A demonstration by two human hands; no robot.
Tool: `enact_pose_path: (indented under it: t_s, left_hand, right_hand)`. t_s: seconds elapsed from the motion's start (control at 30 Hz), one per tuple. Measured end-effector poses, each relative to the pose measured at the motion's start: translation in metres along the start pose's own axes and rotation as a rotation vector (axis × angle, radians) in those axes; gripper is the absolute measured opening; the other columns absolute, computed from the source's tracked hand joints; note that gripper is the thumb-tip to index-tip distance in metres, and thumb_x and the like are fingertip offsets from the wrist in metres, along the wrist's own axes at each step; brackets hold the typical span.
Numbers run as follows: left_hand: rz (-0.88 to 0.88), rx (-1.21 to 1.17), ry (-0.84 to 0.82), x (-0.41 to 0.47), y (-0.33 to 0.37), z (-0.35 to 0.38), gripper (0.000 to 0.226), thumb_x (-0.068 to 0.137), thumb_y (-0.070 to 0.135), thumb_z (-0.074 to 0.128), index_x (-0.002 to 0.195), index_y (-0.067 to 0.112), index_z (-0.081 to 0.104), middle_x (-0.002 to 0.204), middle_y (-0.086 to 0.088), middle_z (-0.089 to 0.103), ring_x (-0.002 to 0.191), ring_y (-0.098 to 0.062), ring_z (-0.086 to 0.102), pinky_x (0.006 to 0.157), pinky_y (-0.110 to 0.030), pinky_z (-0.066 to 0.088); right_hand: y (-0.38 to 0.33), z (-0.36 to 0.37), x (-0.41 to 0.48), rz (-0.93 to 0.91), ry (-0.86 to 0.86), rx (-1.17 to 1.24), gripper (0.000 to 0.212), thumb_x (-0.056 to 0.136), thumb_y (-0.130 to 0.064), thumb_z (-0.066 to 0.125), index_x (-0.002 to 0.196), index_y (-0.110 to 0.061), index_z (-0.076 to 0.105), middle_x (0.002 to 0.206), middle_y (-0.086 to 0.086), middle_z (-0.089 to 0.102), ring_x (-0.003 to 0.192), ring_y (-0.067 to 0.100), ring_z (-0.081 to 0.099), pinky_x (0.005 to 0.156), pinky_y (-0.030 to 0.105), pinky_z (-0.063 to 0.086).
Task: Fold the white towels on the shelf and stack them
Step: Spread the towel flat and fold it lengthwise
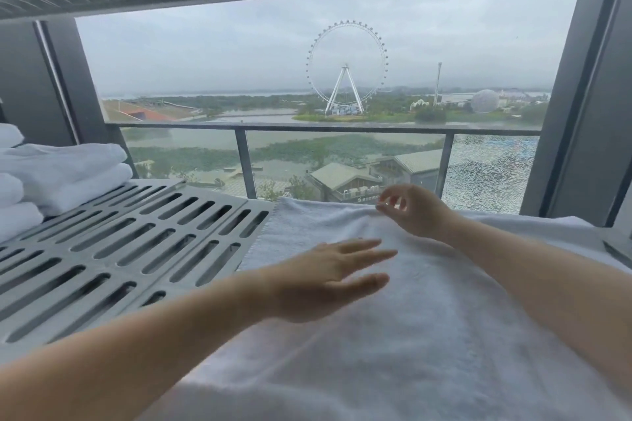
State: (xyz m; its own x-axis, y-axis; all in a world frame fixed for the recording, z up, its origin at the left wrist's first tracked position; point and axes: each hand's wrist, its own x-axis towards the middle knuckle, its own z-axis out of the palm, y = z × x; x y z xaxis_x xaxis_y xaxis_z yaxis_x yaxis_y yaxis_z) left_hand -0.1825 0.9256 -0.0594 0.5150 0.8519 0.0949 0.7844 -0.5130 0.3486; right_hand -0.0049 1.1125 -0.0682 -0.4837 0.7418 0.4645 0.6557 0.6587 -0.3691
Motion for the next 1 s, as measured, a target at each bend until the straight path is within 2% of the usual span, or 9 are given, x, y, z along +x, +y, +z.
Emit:
enact_pose_path:
  t_s: [0.1, 0.2, 0.3, 0.4, 0.53, 0.6, 0.73, 0.87, 1.0]
  left_hand:
    - [-0.115, 0.098, 0.119, 0.023, -0.033, -0.028, 0.050, 0.096, 0.047, 0.026, 0.143, 0.031, 0.030, 0.152, 0.009, 0.025, 0.137, -0.003, 0.020, 0.108, -0.019, 0.010]
    - [-0.240, 0.307, 0.132, 0.042, -0.066, -0.038, 0.041, 0.098, 0.023, 0.039, 0.139, 0.018, 0.038, 0.147, 0.002, 0.038, 0.134, -0.019, 0.034, 0.112, -0.037, 0.026]
    - [-0.403, 0.402, 0.140, 0.054, -0.090, -0.034, 0.041, 0.094, 0.027, 0.049, 0.133, 0.016, 0.045, 0.139, -0.002, 0.046, 0.127, -0.023, 0.042, 0.106, -0.039, 0.035]
    - [-0.486, 0.308, 0.227, 0.058, -0.099, -0.030, 0.028, 0.092, 0.034, 0.053, 0.111, 0.015, 0.057, 0.118, -0.003, 0.056, 0.102, -0.020, 0.052, 0.094, -0.035, 0.043]
    - [-0.494, 0.340, 0.204, 0.065, -0.102, -0.033, 0.019, 0.093, 0.032, 0.051, 0.100, 0.015, 0.057, 0.106, -0.003, 0.058, 0.089, -0.018, 0.051, 0.086, -0.033, 0.045]
    - [-0.481, 0.430, 0.235, 0.068, -0.103, -0.038, 0.017, 0.093, 0.032, 0.051, 0.098, 0.017, 0.056, 0.104, -0.001, 0.057, 0.090, -0.017, 0.051, 0.081, -0.032, 0.043]
    - [-0.456, 0.573, 0.260, 0.073, -0.111, -0.034, 0.019, 0.094, 0.030, 0.047, 0.101, 0.014, 0.053, 0.106, -0.002, 0.055, 0.091, -0.018, 0.052, 0.073, -0.031, 0.040]
    - [-0.401, 0.424, 0.262, 0.073, -0.119, -0.033, 0.012, 0.094, 0.027, 0.048, 0.102, 0.018, 0.051, 0.113, 0.000, 0.052, 0.104, -0.019, 0.051, 0.081, -0.031, 0.042]
    - [-0.399, 0.308, 0.301, 0.073, -0.120, -0.042, 0.023, 0.098, 0.021, 0.037, 0.114, 0.019, 0.053, 0.120, -0.001, 0.054, 0.103, -0.019, 0.052, 0.085, -0.033, 0.044]
  right_hand:
    - [-0.004, 0.007, -0.021, -0.052, -0.041, 0.063, 0.011, 0.084, -0.036, 0.060, 0.094, -0.032, 0.062, 0.090, -0.011, 0.060, 0.085, 0.010, 0.056, 0.075, 0.027, 0.042]
    - [-0.009, 0.008, -0.027, -0.060, -0.171, 0.033, 0.023, 0.086, -0.042, 0.056, 0.106, -0.033, 0.062, 0.108, -0.011, 0.057, 0.101, 0.008, 0.052, 0.087, 0.025, 0.038]
    - [-0.012, 0.006, -0.029, -0.077, -0.248, 0.036, 0.032, 0.087, -0.044, 0.053, 0.116, -0.032, 0.060, 0.128, -0.011, 0.052, 0.117, 0.008, 0.046, 0.103, 0.026, 0.032]
    - [-0.015, 0.003, -0.031, -0.056, -0.280, 0.039, 0.035, 0.089, -0.046, 0.050, 0.121, -0.034, 0.056, 0.133, -0.013, 0.049, 0.121, 0.006, 0.043, 0.101, 0.022, 0.029]
    - [-0.035, 0.000, -0.038, -0.152, -0.155, 0.048, 0.035, 0.090, -0.045, 0.047, 0.122, -0.032, 0.054, 0.133, -0.012, 0.051, 0.122, 0.007, 0.046, 0.101, 0.024, 0.035]
    - [-0.050, 0.005, -0.047, -0.261, -0.190, 0.084, 0.036, 0.089, -0.048, 0.046, 0.122, -0.036, 0.054, 0.134, -0.013, 0.050, 0.121, 0.003, 0.045, 0.101, 0.025, 0.037]
    - [-0.062, 0.012, -0.058, -0.295, -0.463, 0.010, 0.045, 0.090, -0.054, 0.039, 0.133, -0.043, 0.039, 0.148, -0.017, 0.030, 0.133, 0.001, 0.028, 0.110, 0.023, 0.018]
    - [-0.066, 0.007, -0.061, -0.293, -0.511, -0.047, 0.050, 0.089, -0.057, 0.033, 0.138, -0.045, 0.030, 0.152, -0.017, 0.019, 0.138, 0.000, 0.013, 0.112, 0.022, 0.008]
    - [-0.066, 0.004, -0.070, -0.331, -0.592, -0.079, 0.063, 0.079, -0.073, 0.016, 0.139, -0.052, 0.016, 0.153, -0.023, 0.004, 0.138, -0.006, -0.006, 0.113, 0.034, -0.007]
